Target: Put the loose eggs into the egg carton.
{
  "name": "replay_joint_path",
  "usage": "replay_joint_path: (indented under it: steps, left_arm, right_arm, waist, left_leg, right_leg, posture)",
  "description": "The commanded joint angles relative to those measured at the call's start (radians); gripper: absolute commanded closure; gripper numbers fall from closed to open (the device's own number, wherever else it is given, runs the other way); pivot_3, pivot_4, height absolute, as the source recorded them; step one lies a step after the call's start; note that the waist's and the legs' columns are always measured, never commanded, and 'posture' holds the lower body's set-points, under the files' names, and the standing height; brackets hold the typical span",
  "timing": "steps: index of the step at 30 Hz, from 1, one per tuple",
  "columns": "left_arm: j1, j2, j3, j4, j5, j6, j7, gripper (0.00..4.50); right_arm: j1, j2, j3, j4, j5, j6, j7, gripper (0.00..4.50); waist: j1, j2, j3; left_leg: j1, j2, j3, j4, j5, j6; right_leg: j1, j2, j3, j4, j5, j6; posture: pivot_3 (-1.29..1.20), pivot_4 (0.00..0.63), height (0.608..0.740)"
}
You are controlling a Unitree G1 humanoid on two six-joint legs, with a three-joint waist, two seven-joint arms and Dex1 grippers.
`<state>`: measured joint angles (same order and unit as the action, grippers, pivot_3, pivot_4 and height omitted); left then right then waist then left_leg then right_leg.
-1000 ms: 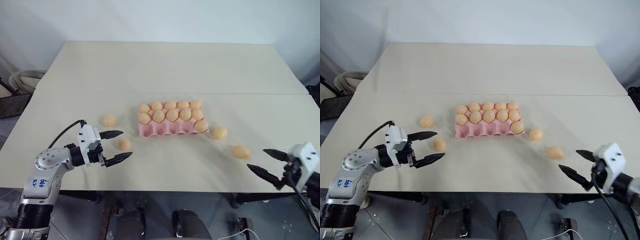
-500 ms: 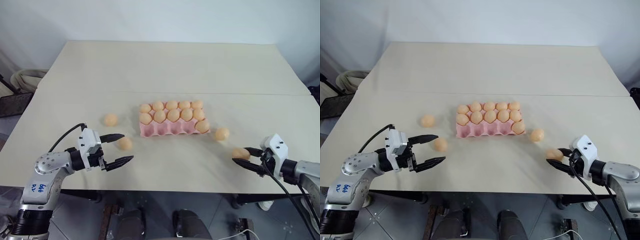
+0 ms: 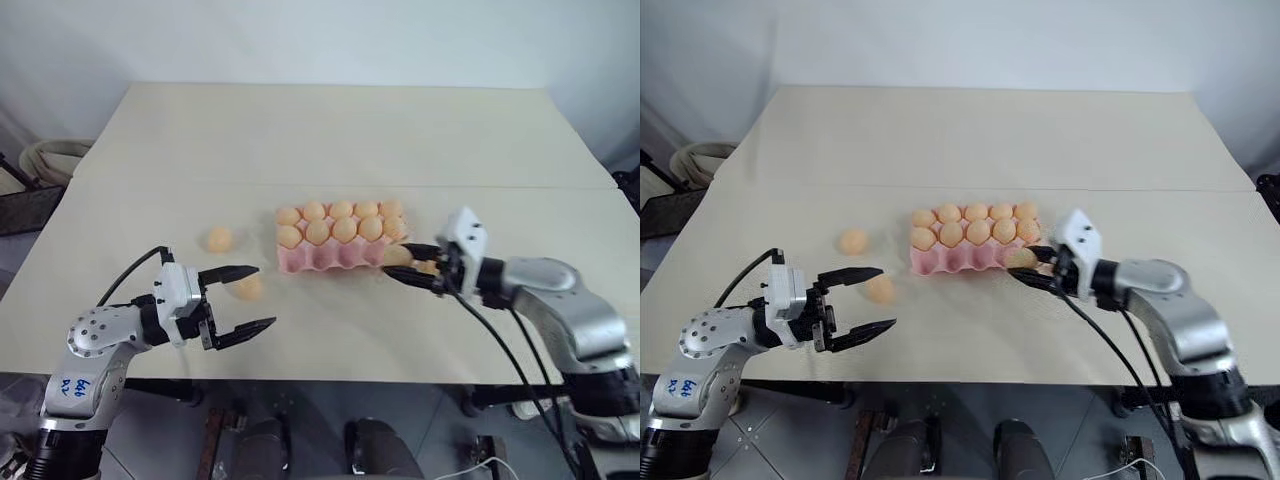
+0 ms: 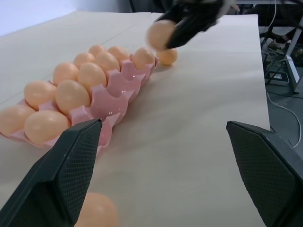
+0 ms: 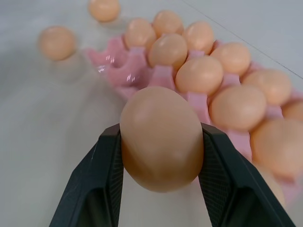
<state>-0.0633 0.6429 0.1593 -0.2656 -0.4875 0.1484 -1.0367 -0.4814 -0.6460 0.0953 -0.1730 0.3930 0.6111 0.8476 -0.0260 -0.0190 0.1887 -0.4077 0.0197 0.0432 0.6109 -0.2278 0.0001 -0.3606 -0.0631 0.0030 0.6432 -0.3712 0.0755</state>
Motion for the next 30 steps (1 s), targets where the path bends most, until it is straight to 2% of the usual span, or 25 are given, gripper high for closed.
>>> replay_joint_path:
  steps: [1, 2, 5, 7, 10, 13, 17, 23, 27, 30]
  left_arm:
    - [0.007, 0.007, 0.008, -0.032, -0.003, -0.008, 0.013, 0.0]
    - [0.013, 0.004, 0.007, -0.038, -0.004, -0.004, 0.019, 0.0]
    - [0.032, 0.0, 0.0, -0.053, -0.001, -0.001, 0.032, 0.0]
    - [0.038, 0.0, 0.0, -0.058, -0.005, 0.001, 0.038, 0.0]
    - [0.038, 0.001, -0.004, -0.053, -0.009, 0.005, 0.041, 0.0]
    - [0.028, -0.004, -0.02, -0.045, -0.006, 0.005, 0.04, 0.0]
    - [0.001, -0.011, -0.045, -0.029, -0.004, 0.003, 0.032, 0.0]
    - [-0.082, -0.021, -0.085, 0.035, -0.001, 0.007, 0.012, 0.0]
    - [-0.128, -0.026, -0.109, 0.074, 0.006, 0.003, -0.004, 0.0]
    - [-0.138, -0.025, -0.11, 0.081, 0.004, 0.002, -0.01, 0.0]
  right_arm:
    - [-0.056, 0.029, 0.058, 0.087, -0.075, -0.037, -0.014, 2.43]
    - [-0.075, 0.048, 0.059, 0.12, -0.086, -0.036, -0.031, 2.43]
    - [-0.105, 0.075, 0.057, 0.192, -0.12, -0.056, -0.055, 1.81]
    - [-0.103, 0.071, 0.047, 0.201, -0.13, -0.078, -0.049, 1.21]
    - [-0.075, 0.036, 0.003, 0.141, -0.1, -0.084, -0.01, 0.07]
    - [0.01, -0.011, -0.085, 0.013, -0.007, -0.103, 0.072, 0.03]
    - [0.233, -0.088, -0.272, -0.101, 0.059, -0.123, 0.104, 0.03]
    - [0.519, -0.11, -0.526, -0.084, 0.035, -0.224, 0.065, 0.03]
    - [0.581, -0.082, -0.585, -0.048, 0.028, -0.254, 0.012, 0.03]
    - [0.583, -0.079, -0.563, -0.048, 0.023, -0.264, 0.002, 0.03]
  waist:
    - [-0.001, 0.0, 0.0]
    - [-0.004, 0.0, 0.0]
    - [-0.006, 0.0, 0.0]
    - [-0.005, 0.0, 0.0]
    - [-0.002, 0.0, 0.0]
    - [0.001, 0.0, 0.0]
    - [0.0, 0.0, 0.0]
    - [-0.002, 0.0, 0.0]
    - [-0.011, 0.0, 0.0]
    - [-0.01, 0.0, 0.0]
  left_leg:
    - [-0.001, 0.0, 0.0, 0.0, 0.0, 0.002]
    - [-0.001, 0.0, 0.0, 0.0, -0.001, 0.002]
    - [-0.001, 0.0, 0.0, 0.0, -0.002, 0.004]
    - [-0.001, 0.0, 0.0, 0.0, -0.002, 0.004]
    - [-0.001, 0.0, 0.0, 0.001, -0.002, 0.004]
    - [-0.001, 0.0, 0.0, 0.001, -0.002, 0.004]
    - [-0.001, 0.0, 0.0, 0.001, -0.002, 0.005]
    - [0.0, 0.0, 0.001, 0.001, -0.002, 0.005]
    - [0.004, 0.0, 0.003, 0.001, 0.0, 0.004]
    - [0.005, 0.0, 0.003, 0.001, 0.002, 0.003]
  right_leg:
    - [0.0, 0.0, 0.0, 0.0, 0.0, 0.0]
    - [-0.001, 0.0, 0.0, -0.001, 0.0, 0.0]
    - [-0.001, 0.0, 0.0, -0.001, 0.0, 0.0]
    - [-0.001, 0.0, 0.0, -0.001, 0.0, 0.0]
    - [0.0, 0.0, -0.001, 0.0, 0.0, 0.0]
    - [0.0, 0.0, -0.001, 0.0, 0.0, 0.001]
    - [0.002, 0.0, -0.001, -0.002, 0.0, 0.001]
    - [0.003, 0.001, 0.0, -0.002, 0.0, 0.001]
    - [0.004, 0.002, 0.002, 0.002, 0.0, 0.002]
    - [0.004, 0.002, 0.003, 0.004, 0.0, 0.001]
  posture:
    - [0.0, 0.15, 0.74]
    - [0.0, 0.15, 0.74]
    - [0.0, 0.15, 0.74]
    - [0.0, 0.15, 0.74]
    - [0.0, 0.15, 0.74]
    - [0.0, 0.15, 0.74]
    - [0.0, 0.15, 0.74]
    - [0.0, 0.15, 0.74]
    - [0.0, 0.15, 0.74]
    - [0.0, 0.15, 0.74]
